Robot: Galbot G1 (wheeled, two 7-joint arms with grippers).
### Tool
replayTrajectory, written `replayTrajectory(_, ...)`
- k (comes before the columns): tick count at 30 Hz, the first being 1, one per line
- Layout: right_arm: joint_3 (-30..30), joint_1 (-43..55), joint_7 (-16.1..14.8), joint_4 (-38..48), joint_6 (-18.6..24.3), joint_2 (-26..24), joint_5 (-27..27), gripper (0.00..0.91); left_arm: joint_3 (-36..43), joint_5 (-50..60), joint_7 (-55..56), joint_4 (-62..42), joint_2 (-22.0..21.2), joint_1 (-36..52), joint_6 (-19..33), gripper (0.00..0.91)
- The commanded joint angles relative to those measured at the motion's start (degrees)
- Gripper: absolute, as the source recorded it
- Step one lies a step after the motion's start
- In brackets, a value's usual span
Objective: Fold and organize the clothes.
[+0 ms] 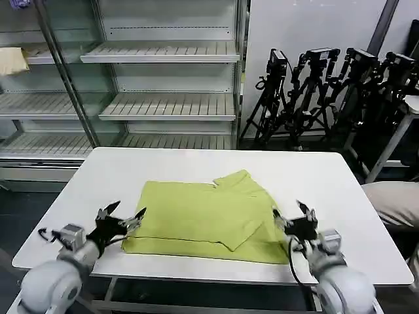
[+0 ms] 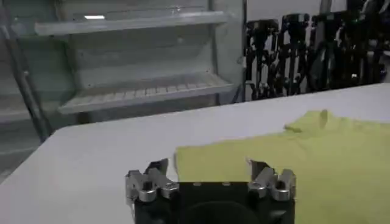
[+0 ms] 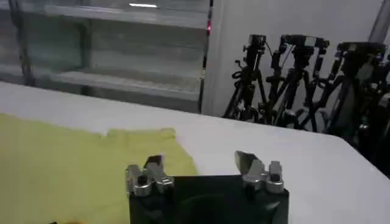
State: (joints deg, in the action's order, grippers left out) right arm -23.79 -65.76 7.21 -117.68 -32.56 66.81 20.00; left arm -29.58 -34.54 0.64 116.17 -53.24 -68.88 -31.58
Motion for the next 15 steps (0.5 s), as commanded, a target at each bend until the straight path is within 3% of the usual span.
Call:
replayTrajectory(1,11.0,26.5,2.4,26.2,-0.5,7.8,0.3,0.907,13.7,-1.4,-1.1,-20.0,-0.5,23.4,0.7,0.907)
replayTrajectory(9,12.8,30.0,3.3,34.9,-0.6,11.6,1.4,0.907,20.6,-2.8,-1.6,-32.6,-2.1,33.6,-0.2,0.907)
replayTrajectory(15,13.2,33.2,3.7,41.5,-0.5,14.3,-1.4,0.907,21.6,-1.3,-3.1,-40.2,-3.0,35.0,-0.8,0.907)
